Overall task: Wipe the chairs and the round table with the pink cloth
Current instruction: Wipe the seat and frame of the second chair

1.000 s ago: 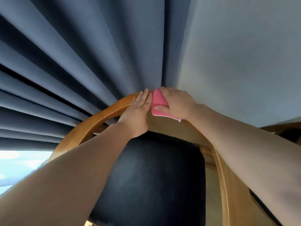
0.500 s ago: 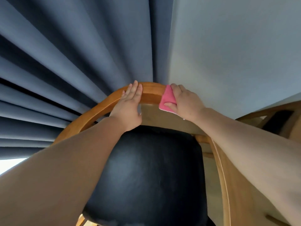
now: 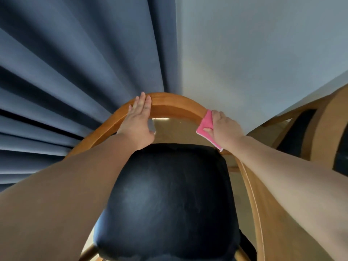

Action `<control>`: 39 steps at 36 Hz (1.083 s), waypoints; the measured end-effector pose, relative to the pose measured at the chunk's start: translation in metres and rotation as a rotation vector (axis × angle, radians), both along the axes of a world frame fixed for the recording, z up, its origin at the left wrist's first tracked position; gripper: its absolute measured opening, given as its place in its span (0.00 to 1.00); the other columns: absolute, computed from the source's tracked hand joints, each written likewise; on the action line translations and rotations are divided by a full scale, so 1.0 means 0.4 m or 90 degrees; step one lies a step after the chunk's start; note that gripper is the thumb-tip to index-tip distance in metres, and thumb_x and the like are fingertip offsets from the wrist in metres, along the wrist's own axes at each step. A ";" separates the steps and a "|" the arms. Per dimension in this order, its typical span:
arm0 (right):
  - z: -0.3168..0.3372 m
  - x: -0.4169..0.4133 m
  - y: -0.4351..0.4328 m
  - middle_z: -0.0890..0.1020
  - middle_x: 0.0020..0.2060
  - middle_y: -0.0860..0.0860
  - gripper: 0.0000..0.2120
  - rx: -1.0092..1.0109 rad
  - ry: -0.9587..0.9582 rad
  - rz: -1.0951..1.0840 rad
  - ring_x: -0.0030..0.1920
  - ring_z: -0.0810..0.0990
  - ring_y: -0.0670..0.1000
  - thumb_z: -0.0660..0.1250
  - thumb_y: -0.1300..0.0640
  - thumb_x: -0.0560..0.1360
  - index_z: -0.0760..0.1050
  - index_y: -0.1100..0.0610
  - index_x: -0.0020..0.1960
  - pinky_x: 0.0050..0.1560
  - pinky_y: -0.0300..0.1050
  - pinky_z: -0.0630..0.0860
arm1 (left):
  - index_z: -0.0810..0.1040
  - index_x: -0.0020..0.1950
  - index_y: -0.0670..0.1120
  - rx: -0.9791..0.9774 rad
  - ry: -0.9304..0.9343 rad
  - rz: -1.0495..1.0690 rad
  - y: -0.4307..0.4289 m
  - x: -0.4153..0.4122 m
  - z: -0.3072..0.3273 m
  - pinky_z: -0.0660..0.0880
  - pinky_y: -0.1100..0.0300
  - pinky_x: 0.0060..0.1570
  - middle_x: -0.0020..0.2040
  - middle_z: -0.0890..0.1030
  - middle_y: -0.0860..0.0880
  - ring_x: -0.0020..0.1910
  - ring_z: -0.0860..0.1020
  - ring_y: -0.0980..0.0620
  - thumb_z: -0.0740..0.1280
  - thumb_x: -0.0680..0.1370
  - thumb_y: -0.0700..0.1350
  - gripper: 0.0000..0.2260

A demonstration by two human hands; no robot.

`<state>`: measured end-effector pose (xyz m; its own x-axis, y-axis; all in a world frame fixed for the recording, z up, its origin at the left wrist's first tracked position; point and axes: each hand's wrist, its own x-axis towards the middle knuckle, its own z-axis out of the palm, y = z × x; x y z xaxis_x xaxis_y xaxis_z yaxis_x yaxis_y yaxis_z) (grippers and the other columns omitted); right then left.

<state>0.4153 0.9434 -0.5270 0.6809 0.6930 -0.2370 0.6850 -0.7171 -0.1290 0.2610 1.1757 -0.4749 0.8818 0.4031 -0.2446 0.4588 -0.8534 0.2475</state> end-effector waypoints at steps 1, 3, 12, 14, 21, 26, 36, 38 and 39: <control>0.003 -0.005 -0.013 0.75 0.53 0.55 0.26 -0.030 0.002 -0.011 0.40 0.74 0.50 0.56 0.41 0.80 0.61 0.59 0.68 0.39 0.43 0.73 | 0.35 0.76 0.50 0.000 0.006 0.002 -0.002 0.000 0.004 0.40 0.54 0.73 0.76 0.35 0.52 0.72 0.35 0.57 0.69 0.71 0.40 0.48; 0.010 -0.016 -0.046 0.74 0.52 0.55 0.25 -0.077 0.015 -0.032 0.41 0.74 0.51 0.56 0.43 0.81 0.60 0.60 0.69 0.41 0.45 0.76 | 0.34 0.76 0.50 0.000 0.017 0.006 -0.006 0.002 0.011 0.40 0.54 0.73 0.76 0.34 0.52 0.73 0.35 0.56 0.69 0.71 0.40 0.48; 0.033 -0.099 -0.175 0.72 0.57 0.58 0.31 -0.108 0.011 -0.131 0.50 0.76 0.55 0.56 0.42 0.79 0.54 0.61 0.73 0.44 0.46 0.76 | 0.34 0.76 0.49 -0.012 0.083 -0.004 0.000 0.006 0.042 0.41 0.56 0.73 0.76 0.33 0.52 0.74 0.36 0.55 0.68 0.72 0.38 0.47; 0.030 -0.124 -0.203 0.71 0.62 0.59 0.35 -0.112 0.001 -0.153 0.55 0.76 0.57 0.56 0.41 0.79 0.51 0.62 0.75 0.47 0.47 0.76 | 0.34 0.76 0.49 -0.007 0.096 -0.007 0.002 0.004 0.044 0.40 0.59 0.72 0.76 0.33 0.52 0.74 0.36 0.56 0.68 0.72 0.38 0.47; 0.021 -0.157 -0.251 0.70 0.64 0.60 0.38 -0.114 -0.024 -0.163 0.56 0.75 0.58 0.54 0.39 0.79 0.48 0.63 0.76 0.47 0.48 0.75 | 0.32 0.75 0.46 0.058 0.119 0.000 -0.033 0.009 0.037 0.41 0.53 0.74 0.76 0.33 0.48 0.75 0.36 0.50 0.68 0.72 0.41 0.48; 0.014 -0.154 -0.252 0.69 0.65 0.61 0.38 -0.100 -0.018 -0.163 0.58 0.74 0.59 0.55 0.40 0.79 0.47 0.63 0.76 0.50 0.49 0.75 | 0.34 0.75 0.42 0.194 0.098 -0.029 -0.100 0.036 0.041 0.40 0.49 0.74 0.76 0.35 0.41 0.75 0.38 0.44 0.66 0.73 0.46 0.45; 0.010 -0.151 -0.249 0.70 0.64 0.61 0.38 -0.077 -0.028 -0.166 0.58 0.75 0.59 0.55 0.40 0.79 0.48 0.64 0.77 0.50 0.49 0.75 | 0.39 0.77 0.46 0.122 0.065 -0.386 -0.366 0.106 -0.024 0.33 0.55 0.71 0.77 0.38 0.48 0.75 0.37 0.52 0.58 0.71 0.38 0.39; 0.006 -0.150 -0.251 0.70 0.64 0.61 0.38 -0.074 -0.031 -0.165 0.58 0.75 0.59 0.56 0.40 0.78 0.48 0.64 0.76 0.48 0.49 0.75 | 0.38 0.77 0.46 0.117 0.076 -0.400 -0.394 0.112 -0.047 0.33 0.55 0.71 0.77 0.38 0.48 0.75 0.36 0.52 0.58 0.72 0.38 0.39; 0.004 -0.149 -0.252 0.70 0.64 0.61 0.39 -0.070 -0.028 -0.164 0.57 0.75 0.59 0.57 0.40 0.78 0.48 0.64 0.76 0.48 0.49 0.75 | 0.38 0.77 0.46 0.117 0.081 -0.407 -0.405 0.116 -0.056 0.33 0.55 0.71 0.77 0.38 0.48 0.75 0.36 0.52 0.58 0.72 0.39 0.39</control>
